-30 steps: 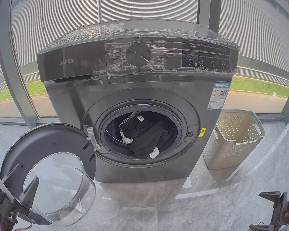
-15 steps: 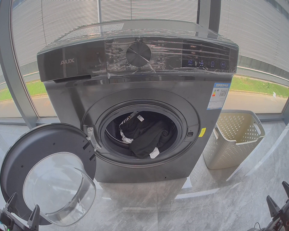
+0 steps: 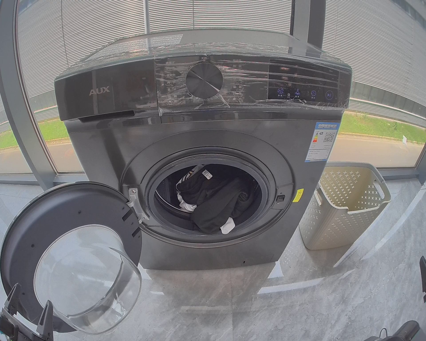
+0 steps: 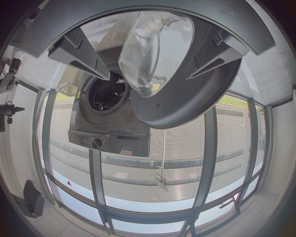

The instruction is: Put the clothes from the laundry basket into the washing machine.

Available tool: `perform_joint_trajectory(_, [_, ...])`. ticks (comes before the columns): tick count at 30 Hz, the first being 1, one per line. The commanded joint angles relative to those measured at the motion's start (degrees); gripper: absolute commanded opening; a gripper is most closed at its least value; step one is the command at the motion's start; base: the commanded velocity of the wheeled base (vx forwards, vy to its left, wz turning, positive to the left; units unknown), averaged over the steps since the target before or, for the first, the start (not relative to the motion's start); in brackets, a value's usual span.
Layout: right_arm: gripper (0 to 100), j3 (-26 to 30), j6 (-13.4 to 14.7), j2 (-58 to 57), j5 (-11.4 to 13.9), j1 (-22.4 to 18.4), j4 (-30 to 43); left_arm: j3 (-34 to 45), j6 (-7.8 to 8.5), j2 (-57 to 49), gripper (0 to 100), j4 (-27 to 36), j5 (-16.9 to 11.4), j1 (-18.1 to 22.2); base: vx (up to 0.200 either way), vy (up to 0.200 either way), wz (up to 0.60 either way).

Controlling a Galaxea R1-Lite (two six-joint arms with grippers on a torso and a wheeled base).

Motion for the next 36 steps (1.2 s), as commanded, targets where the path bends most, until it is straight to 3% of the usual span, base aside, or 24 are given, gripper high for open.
perform_joint_trajectory(1, [100,7.65,-0.86,-5.44,7.66,-14.41,0.12,0.57,-1.32,-0.60,100,0.03,0.47,0.07,0.000,0.000,0.00])
perform_joint_trajectory(3, [100,11.17,-3.58,-5.79,12.50,-14.23,-1.99,0.75,-1.67,-0.60,100,-0.23,0.38,0.07,0.000,0.000,0.00])
perform_joint_trajectory(4, [100,11.17,-3.58,-5.79,12.50,-14.23,-1.99,0.75,-1.67,-0.60,100,-0.23,0.38,0.07,0.000,0.000,0.00])
perform_joint_trajectory(5, [100,12.40,-4.55,-5.70,15.05,-14.23,-5.86,0.84,-1.76,-0.60,100,-0.58,0.20,0.07,0.000,0.000,0.00])
perform_joint_trajectory(6, [100,12.75,-4.46,-5.70,15.48,-14.23,-6.91,0.84,-1.67,-0.60,100,-0.85,-0.06,0.07,0.000,0.000,0.00])
perform_joint_trajectory(8, [100,13.19,-3.23,-5.79,16.63,-14.23,-7.88,0.84,-1.49,-0.60,100,-0.93,-0.32,0.07,0.000,0.000,0.00])
perform_joint_trajectory(11, [100,13.10,1.17,-7.11,21.02,-12.12,-3.48,0.84,-1.14,-0.60,100,-0.93,-0.41,0.07,0.000,0.000,0.00])
perform_joint_trajectory(13, [100,12.84,0.64,-9.66,21.02,-9.49,-2.43,0.92,-1.40,-0.60,100,-0.93,-0.06,0.07,0.000,0.000,0.00])
perform_joint_trajectory(22, [100,12.93,0.90,-10.27,20.93,-10.80,-2.87,0.75,-1.23,-0.60,100,-0.58,0.12,0.07,0.000,0.000,0.00])
perform_joint_trajectory(36, [100,12.93,0.99,-10.27,20.93,-10.80,-2.87,0.84,-1.23,-0.60,100,-0.93,-0.15,0.07,0.000,-0.200,0.00])
